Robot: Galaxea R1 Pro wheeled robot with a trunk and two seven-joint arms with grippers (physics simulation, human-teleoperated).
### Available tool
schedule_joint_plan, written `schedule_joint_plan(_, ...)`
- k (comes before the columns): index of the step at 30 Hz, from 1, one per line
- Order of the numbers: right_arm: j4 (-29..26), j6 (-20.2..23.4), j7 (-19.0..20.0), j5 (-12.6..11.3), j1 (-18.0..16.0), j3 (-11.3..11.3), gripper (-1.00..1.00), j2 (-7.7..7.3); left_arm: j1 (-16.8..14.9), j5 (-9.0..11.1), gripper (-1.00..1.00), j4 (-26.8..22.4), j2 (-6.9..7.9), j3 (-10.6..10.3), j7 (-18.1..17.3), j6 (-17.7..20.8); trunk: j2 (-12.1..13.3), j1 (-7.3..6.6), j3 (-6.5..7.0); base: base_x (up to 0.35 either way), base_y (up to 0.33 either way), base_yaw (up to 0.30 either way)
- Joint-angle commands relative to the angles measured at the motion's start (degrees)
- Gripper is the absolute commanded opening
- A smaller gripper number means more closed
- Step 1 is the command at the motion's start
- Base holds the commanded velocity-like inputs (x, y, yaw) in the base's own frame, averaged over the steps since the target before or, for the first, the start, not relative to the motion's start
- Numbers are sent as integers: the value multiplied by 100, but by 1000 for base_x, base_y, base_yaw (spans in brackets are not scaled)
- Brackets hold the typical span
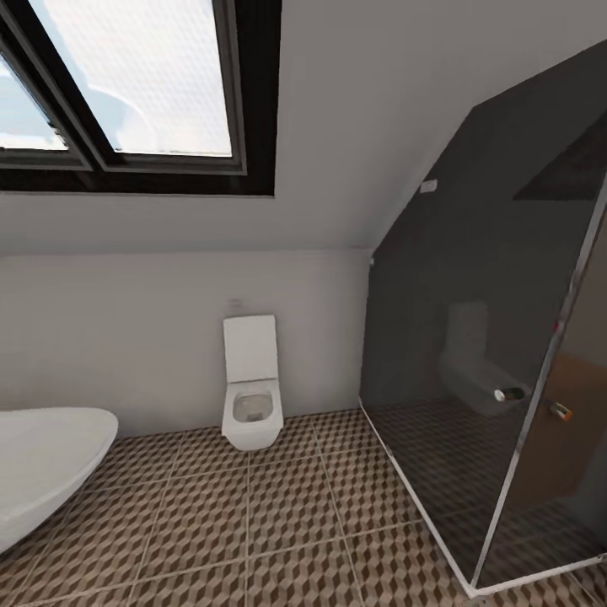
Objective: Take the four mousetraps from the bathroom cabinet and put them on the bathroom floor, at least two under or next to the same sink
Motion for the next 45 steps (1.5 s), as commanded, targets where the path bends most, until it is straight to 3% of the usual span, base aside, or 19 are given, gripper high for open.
schedule_joint_plan(1,6,19,30,-83,-3,51,-100,-2,-7,22,-100,12,-4,-46,6,-9,-4,6,-2,336,0,292)
schedule_joint_plan(18,6,20,26,-83,-3,51,-100,-2,-5,14,-100,12,-4,-52,6,-9,-4,6,14,336,0,275)
schedule_joint_plan(45,12,20,34,-127,-3,28,-100,-2,-5,-13,-100,12,-37,-55,6,9,-4,6,81,303,-81,5)
